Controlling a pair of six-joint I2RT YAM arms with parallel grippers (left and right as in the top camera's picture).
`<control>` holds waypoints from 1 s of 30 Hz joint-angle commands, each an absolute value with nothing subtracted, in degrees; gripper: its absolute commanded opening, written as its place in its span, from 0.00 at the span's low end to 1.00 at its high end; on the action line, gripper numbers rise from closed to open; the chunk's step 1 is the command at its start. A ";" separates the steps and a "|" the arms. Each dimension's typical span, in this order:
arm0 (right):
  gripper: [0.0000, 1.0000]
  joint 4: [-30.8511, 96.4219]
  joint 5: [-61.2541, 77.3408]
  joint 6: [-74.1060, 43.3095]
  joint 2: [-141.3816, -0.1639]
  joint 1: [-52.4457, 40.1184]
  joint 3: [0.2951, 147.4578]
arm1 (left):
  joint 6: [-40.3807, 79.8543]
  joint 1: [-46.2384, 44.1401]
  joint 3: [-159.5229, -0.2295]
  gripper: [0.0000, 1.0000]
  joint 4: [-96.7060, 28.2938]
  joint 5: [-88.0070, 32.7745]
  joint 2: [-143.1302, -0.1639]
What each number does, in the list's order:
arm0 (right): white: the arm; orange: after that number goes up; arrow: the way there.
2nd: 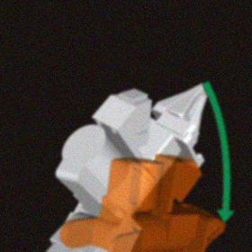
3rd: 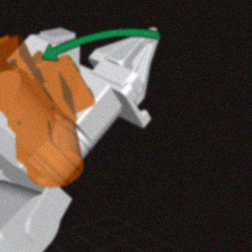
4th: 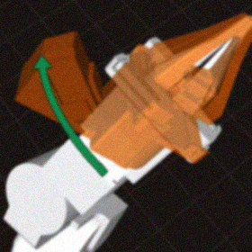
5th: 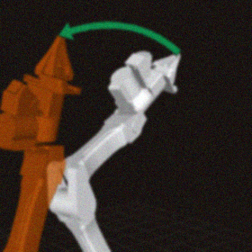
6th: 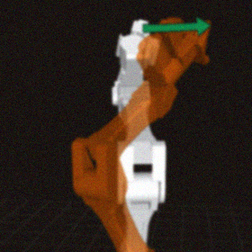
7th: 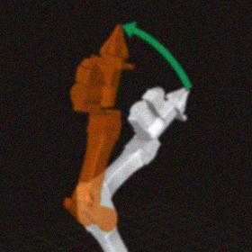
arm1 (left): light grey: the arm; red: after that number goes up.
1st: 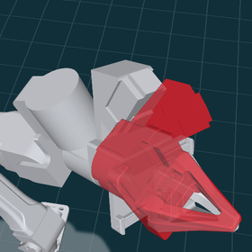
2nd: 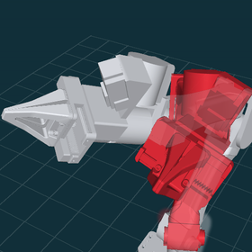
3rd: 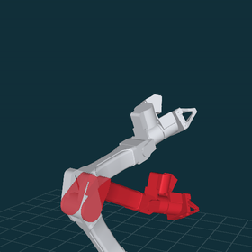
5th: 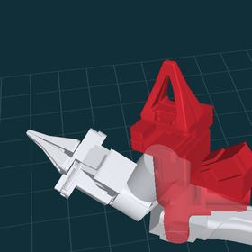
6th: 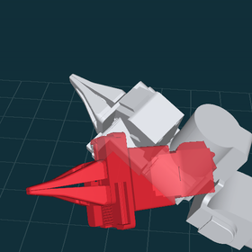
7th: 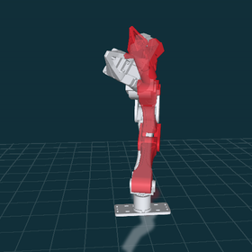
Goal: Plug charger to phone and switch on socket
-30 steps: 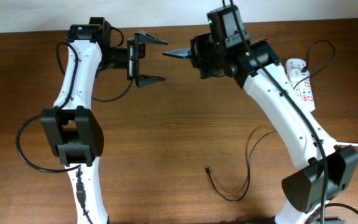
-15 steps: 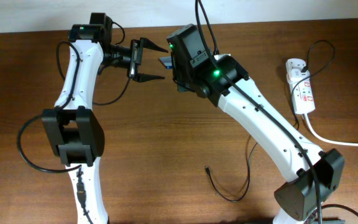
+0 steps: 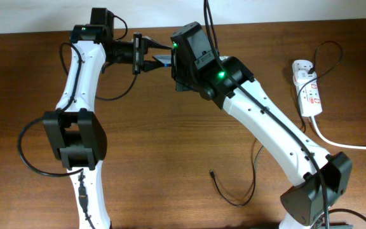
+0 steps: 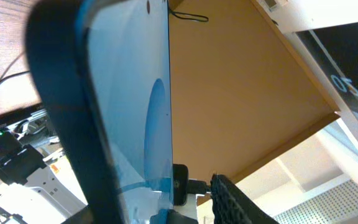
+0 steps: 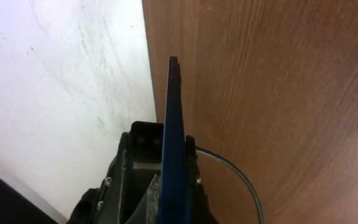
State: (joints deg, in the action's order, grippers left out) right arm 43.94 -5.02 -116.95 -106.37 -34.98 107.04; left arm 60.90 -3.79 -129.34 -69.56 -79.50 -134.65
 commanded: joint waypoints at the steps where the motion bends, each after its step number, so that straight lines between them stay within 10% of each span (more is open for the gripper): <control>1: 0.05 42.76 -5.15 -117.86 -106.26 -35.31 108.01 | 60.38 -3.99 -130.45 0.37 -69.63 -82.78 -134.23; 30: 0.04 40.18 -8.82 -115.79 -107.22 -36.75 108.01 | 60.38 -3.99 -130.45 0.20 -69.63 -79.53 -134.23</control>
State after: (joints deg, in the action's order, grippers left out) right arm 40.99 -7.94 -116.57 -107.33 -35.73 107.04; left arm 60.88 -3.79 -129.34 -69.58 -80.99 -134.65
